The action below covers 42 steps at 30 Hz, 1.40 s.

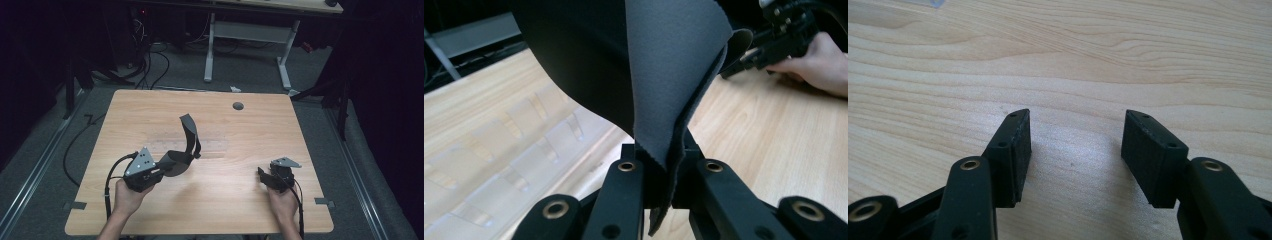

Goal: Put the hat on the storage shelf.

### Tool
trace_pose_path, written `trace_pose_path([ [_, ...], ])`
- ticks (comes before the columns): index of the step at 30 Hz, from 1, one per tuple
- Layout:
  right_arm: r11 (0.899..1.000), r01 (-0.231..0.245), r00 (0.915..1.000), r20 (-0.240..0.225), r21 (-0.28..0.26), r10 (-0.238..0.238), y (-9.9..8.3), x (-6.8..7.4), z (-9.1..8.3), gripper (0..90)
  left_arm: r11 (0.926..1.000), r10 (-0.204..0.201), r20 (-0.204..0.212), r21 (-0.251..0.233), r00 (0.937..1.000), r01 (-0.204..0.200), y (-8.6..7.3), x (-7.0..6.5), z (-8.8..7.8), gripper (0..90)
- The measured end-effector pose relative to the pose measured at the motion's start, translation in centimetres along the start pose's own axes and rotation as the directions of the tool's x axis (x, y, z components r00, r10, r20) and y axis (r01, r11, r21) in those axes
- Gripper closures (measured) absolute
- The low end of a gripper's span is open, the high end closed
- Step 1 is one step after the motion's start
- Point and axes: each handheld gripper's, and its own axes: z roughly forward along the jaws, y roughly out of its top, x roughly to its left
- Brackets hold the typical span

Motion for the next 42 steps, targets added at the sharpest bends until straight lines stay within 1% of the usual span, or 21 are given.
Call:
trace_pose_path([
  [2, 1.0, 0.0, 1.0, 0.0, 0.0, 0.0, 0.0, 0.0, 0.0, 45.8, 0.9999, 0.007, -0.009, -0.012, 0.9999, -0.007, 0.5, 0.2, 0.0, 86.4],
  [6, 1.0, -0.001, 1.0, 0.0, 0.0, 0.001, 0.0, 0.0, 0.0, 45.6, 0.999, -0.021, -0.025, -0.039, 0.9995, 0.02, 1.4, 0.8, 0.1, 86.4],
  [8, 1.0, -0.001, 1.0, 0.001, 0.002, 0.001, 0.0, 0.0, 0.0, 45.5, 0.9986, -0.024, -0.034, -0.049, 0.9991, 0.022, 2.0, 1.2, 0.1, 86.4],
  [11, 1.0, -0.001, 1.0, 0.0, 0.002, 0.001, 0.0, 0.0, 0.0, 45.5, 0.9977, -0.013, -0.049, -0.068, 0.9987, 0.009, 2.6, 1.7, 0.2, 86.4],
  [15, 1.0, -0.001, 1.0, -0.001, 0.002, 0.001, 0.0, 0.0, 0.0, 45.2, 0.9946, -0.024, -0.069, -0.102, 0.9973, 0.017, 3.6, 2.2, 0.1, 86.5],
  [18, 1.0, -0.001, 1.0, -0.002, 0.002, 0.001, 0.0, 0.0, 0.0, 45.0, 0.9931, -0.009, -0.098, -0.118, 0.9952, -0.003, 4.2, 2.7, 0.1, 86.5],
  [20, 1.0, -0.002, 1.0, -0.003, 0.002, 0.002, 0.0, 0.0, 0.0, 44.9, 0.9919, -0.008, -0.111, -0.127, 0.9938, -0.007, 4.5, 3.1, 0.2, 86.5],
  [23, 1.0, -0.002, 1.0, -0.002, 0.002, 0.002, 0.0, 0.0, 0.0, 44.8, 0.99, -0.016, -0.134, -0.141, 0.9908, -0.003, 5.0, 3.7, 0.2, 86.5],
  [24, 1.0, 0.0, 1.0, -0.003, 0.002, 0.0, 0.0, 0.0, 0.0, 44.7, 0.9901, -0.011, -0.145, -0.14, 0.9894, -0.009, 5.1, 4.0, 0.2, 86.5],
  [26, 1.0, 0.003, 1.0, -0.003, 0.002, -0.003, 0.0, 0.0, 0.0, 44.6, 0.9895, -0.014, -0.157, -0.144, 0.9874, -0.009, 5.2, 4.4, 0.3, 86.5],
  [32, 1.0, -0.002, 1.0, -0.004, 0.001, 0.002, 0.0, 0.0, 0.0, 44.4, 0.9894, -0.001, -0.202, -0.142, 0.9794, -0.028, 5.3, 5.5, 0.5, 86.5],
  [36, 1.0, 0.004, 1.0, -0.006, 0.001, -0.004, 0.0, 0.0, 0.0, 44.1, 0.9895, 0.013, -0.229, -0.137, 0.9733, -0.046, 5.2, 6.0, 0.6, 86.5],
  [38, 1.0, 0.005, 1.0, -0.006, 0.001, -0.005, 0.0, 0.0, 0.0, 44.1, 0.9889, 0.014, -0.239, -0.14, 0.971, -0.049, 5.2, 6.3, 0.7, 86.5],
  [41, 1.0, 0.005, 1.0, -0.006, 0.0, -0.005, 0.0, 0.0, 0.0, 44.0, 0.9888, 0.017, -0.256, -0.139, 0.9665, -0.054, 5.2, 6.7, 0.7, 86.5],
  [42, 1.0, 0.005, 1.0, -0.006, 0.001, -0.005, 0.0, 0.0, 0.0, 44.0, 0.9887, 0.021, -0.265, -0.138, 0.964, -0.059, 5.2, 6.9, 0.7, 86.4],
])
